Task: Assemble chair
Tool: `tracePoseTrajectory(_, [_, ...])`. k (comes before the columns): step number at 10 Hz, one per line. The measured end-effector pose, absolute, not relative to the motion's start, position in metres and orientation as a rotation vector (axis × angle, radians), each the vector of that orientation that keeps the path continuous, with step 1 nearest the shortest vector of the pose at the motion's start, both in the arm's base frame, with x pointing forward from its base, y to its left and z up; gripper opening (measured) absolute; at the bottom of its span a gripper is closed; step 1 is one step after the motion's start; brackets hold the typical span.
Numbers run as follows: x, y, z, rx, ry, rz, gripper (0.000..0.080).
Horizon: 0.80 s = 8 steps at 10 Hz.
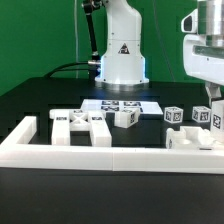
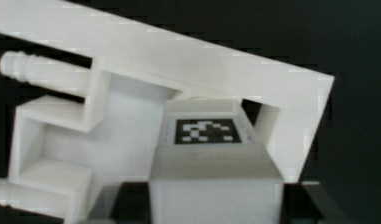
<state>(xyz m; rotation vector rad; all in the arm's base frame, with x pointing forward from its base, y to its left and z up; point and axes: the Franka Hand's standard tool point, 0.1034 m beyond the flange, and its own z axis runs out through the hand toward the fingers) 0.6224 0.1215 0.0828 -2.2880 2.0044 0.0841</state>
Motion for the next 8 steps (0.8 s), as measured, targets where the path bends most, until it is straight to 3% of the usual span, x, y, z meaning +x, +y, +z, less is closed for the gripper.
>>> tracePoseTrajectory(7, [0.6264, 0.1284, 0.0823, -1.777, 2.402, 0.147, 0.029])
tracePoseTrajectory(8, [0.6262, 0.1289, 0.082, -1.794, 2.39, 0.146, 0.0374])
